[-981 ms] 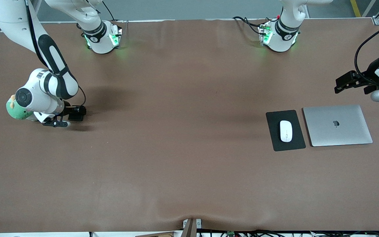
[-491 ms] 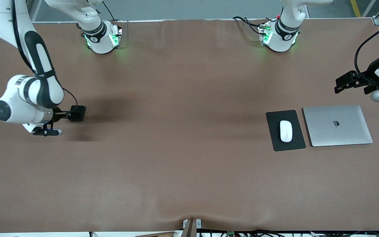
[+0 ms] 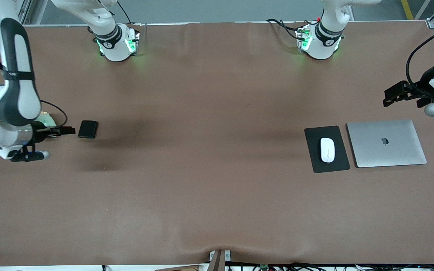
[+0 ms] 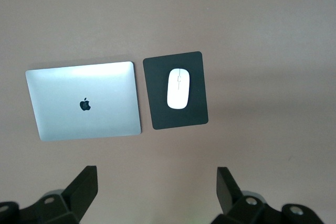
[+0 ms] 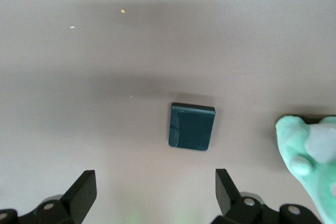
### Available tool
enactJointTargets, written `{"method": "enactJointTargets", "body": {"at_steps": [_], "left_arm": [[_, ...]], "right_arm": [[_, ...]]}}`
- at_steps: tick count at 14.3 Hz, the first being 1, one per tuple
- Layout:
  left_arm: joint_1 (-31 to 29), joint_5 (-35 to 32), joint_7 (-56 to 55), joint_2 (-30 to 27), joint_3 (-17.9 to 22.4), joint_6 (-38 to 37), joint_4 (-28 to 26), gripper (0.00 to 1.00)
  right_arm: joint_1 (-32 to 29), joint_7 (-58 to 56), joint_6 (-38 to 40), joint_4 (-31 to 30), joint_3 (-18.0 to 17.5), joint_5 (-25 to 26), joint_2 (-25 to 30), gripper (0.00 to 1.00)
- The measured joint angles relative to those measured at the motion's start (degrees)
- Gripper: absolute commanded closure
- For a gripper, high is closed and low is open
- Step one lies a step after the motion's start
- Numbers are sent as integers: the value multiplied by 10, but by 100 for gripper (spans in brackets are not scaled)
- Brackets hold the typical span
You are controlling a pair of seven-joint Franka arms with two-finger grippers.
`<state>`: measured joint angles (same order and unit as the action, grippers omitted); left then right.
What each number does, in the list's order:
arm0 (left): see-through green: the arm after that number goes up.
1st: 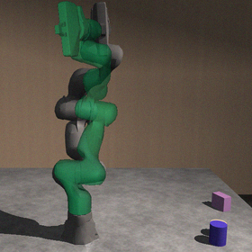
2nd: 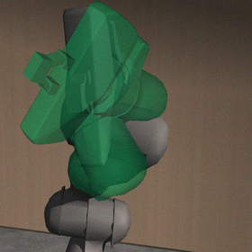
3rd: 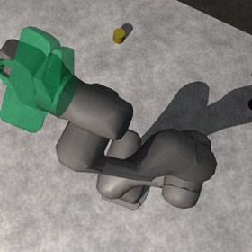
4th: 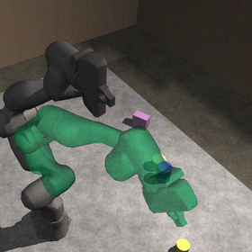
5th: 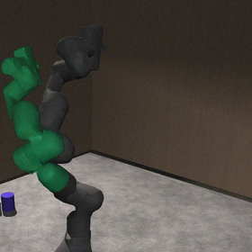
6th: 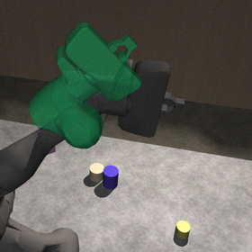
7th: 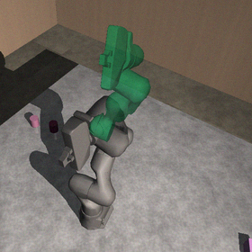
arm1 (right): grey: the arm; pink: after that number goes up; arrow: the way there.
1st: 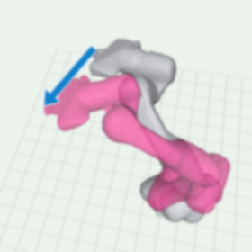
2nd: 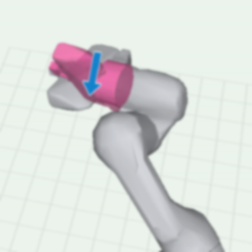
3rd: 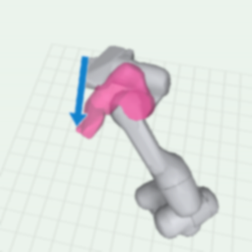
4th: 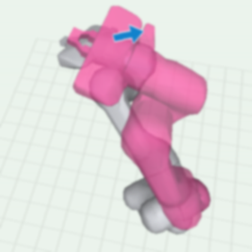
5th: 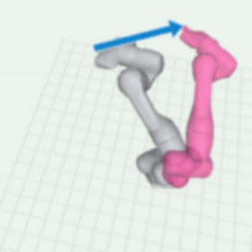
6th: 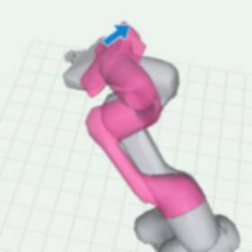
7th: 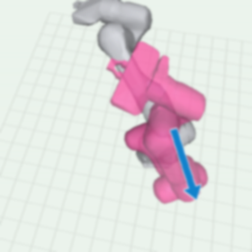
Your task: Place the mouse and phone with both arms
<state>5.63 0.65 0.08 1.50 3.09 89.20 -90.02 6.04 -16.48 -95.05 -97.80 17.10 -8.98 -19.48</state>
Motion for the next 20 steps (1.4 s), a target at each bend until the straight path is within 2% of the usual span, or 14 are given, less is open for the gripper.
{"method": "enactJointTargets", "body": {"at_steps": [4,10,13,16,18,20], "left_arm": [[0,0,0,0,0,0,0,0],[0,0,0,0,0,1,0,0],[0,0,0,0,0,1,0,0],[0,0,0,0,0,2,0,0],[0,0,0,0,0,2,0,0],[0,0,0,0,0,2,0,0]], "right_arm": [[-14,-2,111,118,0,0,24,0],[-25,-14,207,237,-2,-6,28,0],[-25,-13,254,294,-6,21,32,0],[-26,68,275,310,-30,32,61,0],[-27,164,281,301,-68,35,91,0],[-28,214,276,279,-100,50,124,0]]}}
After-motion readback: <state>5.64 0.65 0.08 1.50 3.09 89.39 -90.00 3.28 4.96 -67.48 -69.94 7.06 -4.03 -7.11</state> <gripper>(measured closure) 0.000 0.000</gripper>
